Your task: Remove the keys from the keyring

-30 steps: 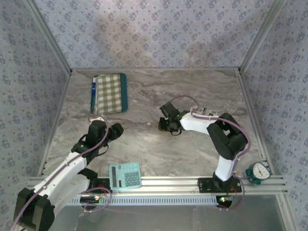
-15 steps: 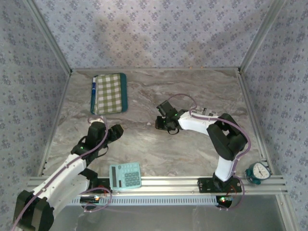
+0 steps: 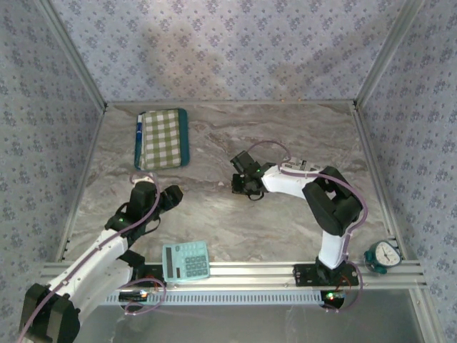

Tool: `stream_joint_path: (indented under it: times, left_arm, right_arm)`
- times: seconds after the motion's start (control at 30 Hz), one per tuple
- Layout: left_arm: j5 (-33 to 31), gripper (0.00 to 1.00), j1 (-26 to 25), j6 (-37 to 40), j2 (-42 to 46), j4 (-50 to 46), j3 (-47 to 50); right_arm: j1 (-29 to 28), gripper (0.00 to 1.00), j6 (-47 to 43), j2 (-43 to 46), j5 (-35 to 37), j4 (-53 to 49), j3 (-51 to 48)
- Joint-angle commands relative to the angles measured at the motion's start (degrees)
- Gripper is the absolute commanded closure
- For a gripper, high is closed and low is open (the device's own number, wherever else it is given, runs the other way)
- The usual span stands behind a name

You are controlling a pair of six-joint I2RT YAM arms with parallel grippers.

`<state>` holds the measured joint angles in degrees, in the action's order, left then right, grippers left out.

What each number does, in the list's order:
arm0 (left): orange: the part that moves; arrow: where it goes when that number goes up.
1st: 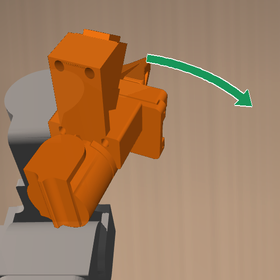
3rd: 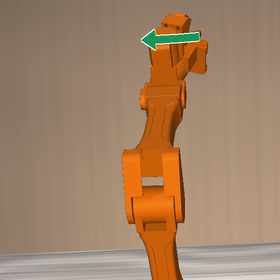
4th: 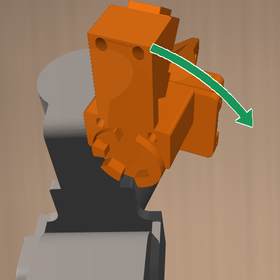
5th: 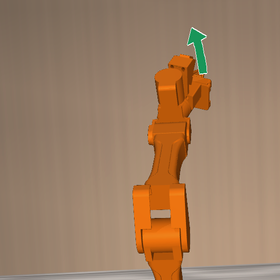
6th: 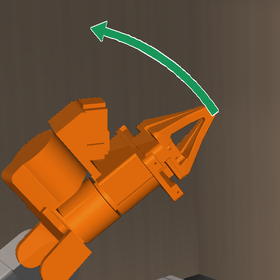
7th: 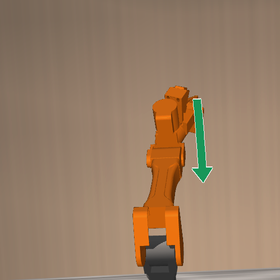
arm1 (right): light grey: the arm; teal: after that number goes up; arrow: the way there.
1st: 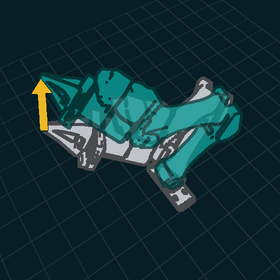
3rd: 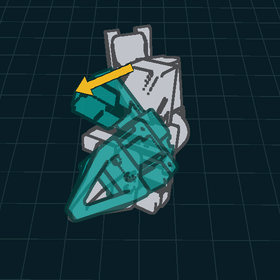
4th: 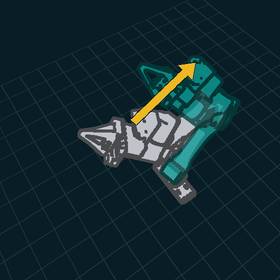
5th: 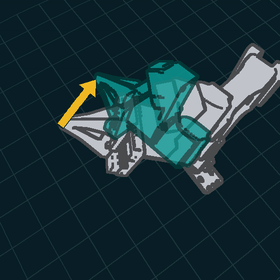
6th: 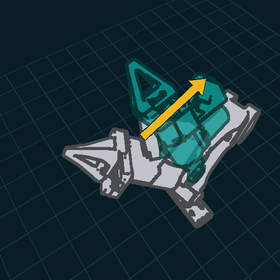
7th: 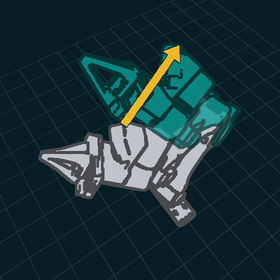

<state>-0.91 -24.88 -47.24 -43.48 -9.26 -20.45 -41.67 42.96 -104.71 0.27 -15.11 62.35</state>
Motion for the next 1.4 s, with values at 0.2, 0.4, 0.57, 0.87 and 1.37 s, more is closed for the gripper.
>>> stream_joint_path:
  times: [0.2,0.4,0.57,0.87,1.37]
  left_arm:
    - [-0.3,0.34,-0.3,-0.3,0.8,-0.7,-0.6]
    - [1.1,0.34,-0.4,2.5,-0.9,-2.2,-5.4]
    - [8.0,0.32,-0.4,7.5,-5.6,-2.1,-13.3]
    - [29.6,0.32,-1.0,19.5,-16.8,-2.6,-32.0]
    - [43.8,0.57,-8.7,35.3,-21.6,-1.0,-41.1]
  right_arm:
    - [-0.3,0.96,-2.0,2.8,4.2,-5.0,2.2]
    - [-0.2,0.97,-11.3,9.1,5.7,-12.8,5.2]
    - [0.7,0.98,-23.2,15.8,4.4,-19.0,10.3]
    - [2.1,0.97,-38.3,28.7,-2.7,-25.2,16.0]
    - [2.5,0.95,-43.6,37.9,-20.9,-22.9,15.4]
